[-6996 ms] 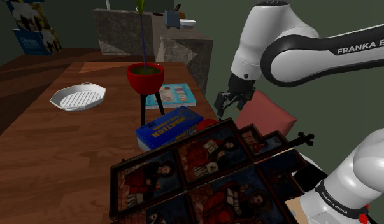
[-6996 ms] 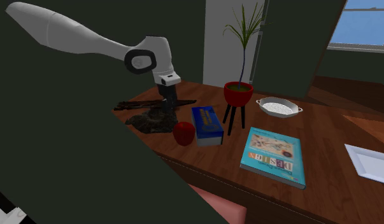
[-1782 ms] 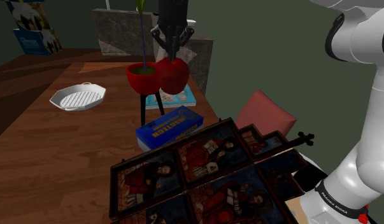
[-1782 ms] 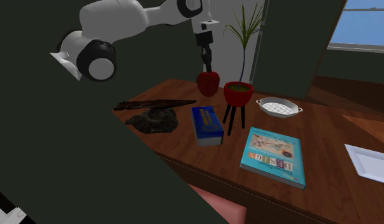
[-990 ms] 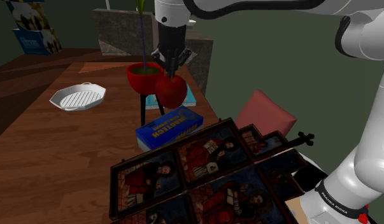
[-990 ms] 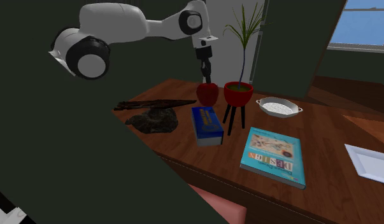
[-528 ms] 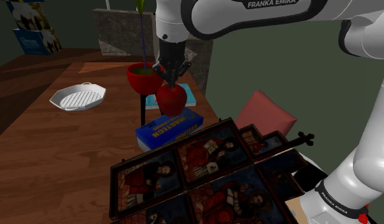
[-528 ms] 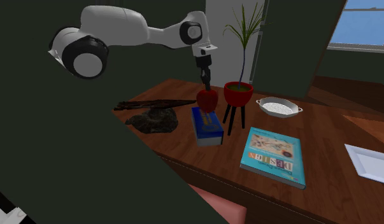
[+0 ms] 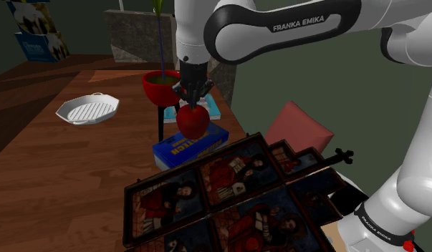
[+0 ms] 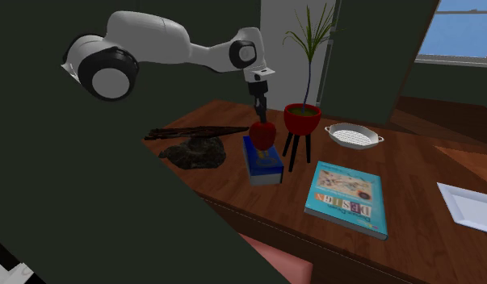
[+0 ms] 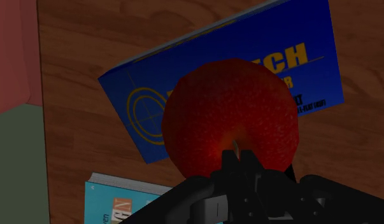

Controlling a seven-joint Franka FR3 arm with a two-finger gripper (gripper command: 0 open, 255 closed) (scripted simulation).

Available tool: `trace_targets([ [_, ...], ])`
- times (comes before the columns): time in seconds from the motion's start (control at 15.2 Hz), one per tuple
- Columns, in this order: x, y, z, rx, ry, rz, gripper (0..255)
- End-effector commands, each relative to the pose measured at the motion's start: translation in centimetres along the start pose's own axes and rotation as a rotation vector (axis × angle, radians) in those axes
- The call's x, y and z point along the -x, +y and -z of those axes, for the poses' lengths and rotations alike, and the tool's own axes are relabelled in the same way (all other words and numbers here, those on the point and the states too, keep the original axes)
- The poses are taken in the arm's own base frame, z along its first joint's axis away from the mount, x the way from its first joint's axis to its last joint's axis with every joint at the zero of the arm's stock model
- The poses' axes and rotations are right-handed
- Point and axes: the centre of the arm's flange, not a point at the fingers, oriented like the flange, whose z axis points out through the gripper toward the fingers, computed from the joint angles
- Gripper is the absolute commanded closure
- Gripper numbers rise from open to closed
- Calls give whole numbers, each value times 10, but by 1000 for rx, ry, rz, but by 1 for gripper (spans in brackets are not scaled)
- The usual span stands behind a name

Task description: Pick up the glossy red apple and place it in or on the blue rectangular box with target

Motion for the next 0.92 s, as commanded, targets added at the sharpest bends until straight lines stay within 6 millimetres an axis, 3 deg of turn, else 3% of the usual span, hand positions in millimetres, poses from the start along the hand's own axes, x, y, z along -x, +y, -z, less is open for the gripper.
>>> trace_targets([
  [0.0, 1, -1, -1, -1, 1, 0, 255],
  [0.33, 1, -1, -1, -1, 1, 0, 255],
  [0.4, 1, -1, -1, -1, 1, 0, 0],
  [0.73, 1, -1, -1, -1, 1, 0, 0],
  [0.86, 1, -1, 25, -1, 1, 0, 0],
])
